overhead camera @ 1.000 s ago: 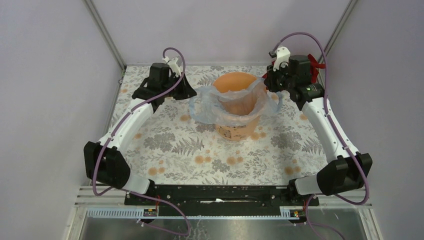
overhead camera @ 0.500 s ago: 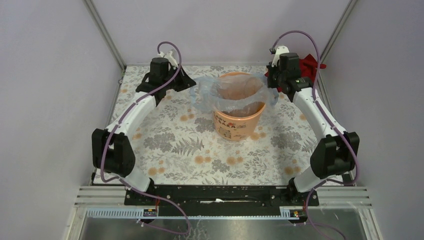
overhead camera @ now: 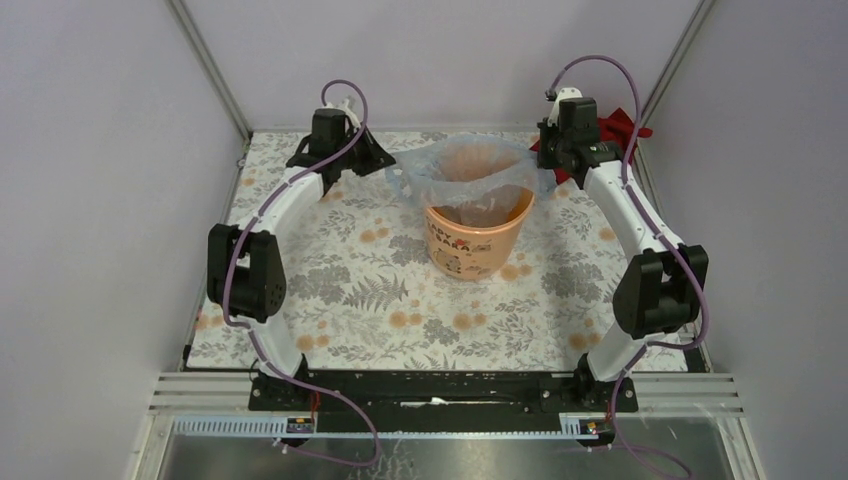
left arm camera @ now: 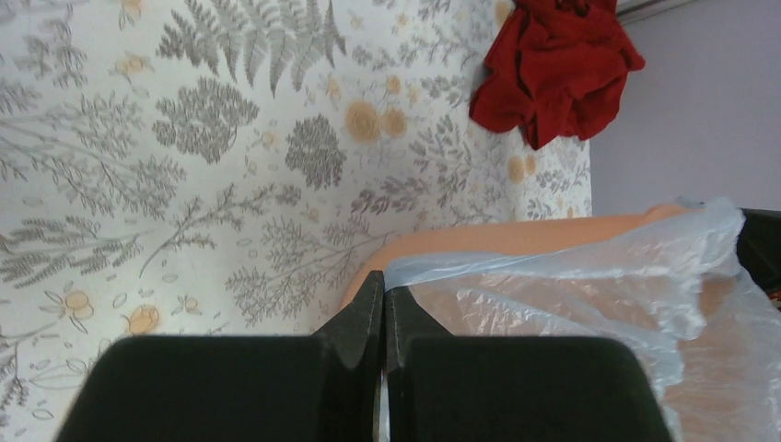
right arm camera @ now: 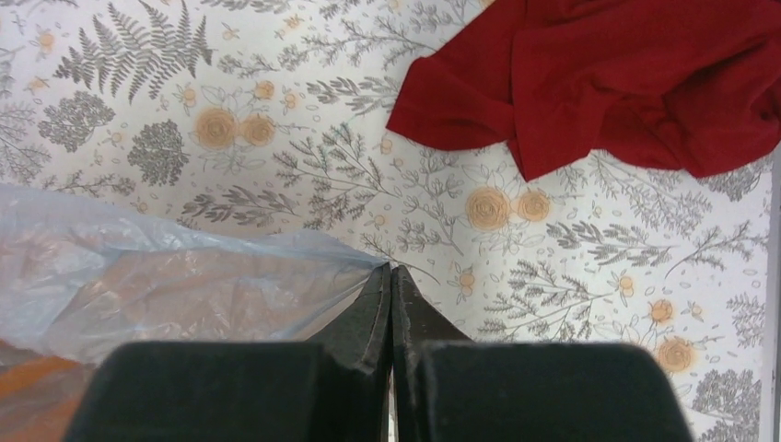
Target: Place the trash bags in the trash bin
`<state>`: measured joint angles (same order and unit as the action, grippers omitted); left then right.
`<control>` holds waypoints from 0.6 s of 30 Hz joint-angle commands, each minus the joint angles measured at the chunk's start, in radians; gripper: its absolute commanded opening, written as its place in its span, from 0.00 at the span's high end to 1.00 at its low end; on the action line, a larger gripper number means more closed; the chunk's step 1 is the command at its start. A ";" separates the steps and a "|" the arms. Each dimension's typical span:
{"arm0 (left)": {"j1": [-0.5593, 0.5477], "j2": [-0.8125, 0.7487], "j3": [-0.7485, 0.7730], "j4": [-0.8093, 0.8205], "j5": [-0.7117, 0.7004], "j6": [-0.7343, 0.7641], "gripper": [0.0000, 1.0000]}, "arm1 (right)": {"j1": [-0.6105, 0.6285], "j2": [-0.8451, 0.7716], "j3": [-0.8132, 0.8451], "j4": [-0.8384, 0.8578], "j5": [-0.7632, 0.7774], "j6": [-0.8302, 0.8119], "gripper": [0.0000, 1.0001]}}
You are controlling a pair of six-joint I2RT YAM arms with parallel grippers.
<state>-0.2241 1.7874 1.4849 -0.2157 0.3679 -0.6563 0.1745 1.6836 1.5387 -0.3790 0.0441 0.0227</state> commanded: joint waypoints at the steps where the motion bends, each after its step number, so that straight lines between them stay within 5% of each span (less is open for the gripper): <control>1: 0.010 -0.013 -0.054 -0.014 0.051 -0.020 1.00 | -0.017 0.002 0.011 -0.078 0.030 0.044 1.00; 11: 0.009 -0.266 -0.352 0.042 0.232 -0.030 0.95 | -0.017 -0.195 -0.273 -0.009 -0.229 0.253 0.98; 18: 0.018 -0.403 -0.449 -0.016 0.148 0.013 0.93 | 0.036 -0.136 -0.253 0.098 -0.359 0.327 0.97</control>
<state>-0.2211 1.4715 1.0828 -0.2115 0.5510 -0.6849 0.1696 1.5196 1.2388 -0.3683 -0.2127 0.2813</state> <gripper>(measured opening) 0.062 0.023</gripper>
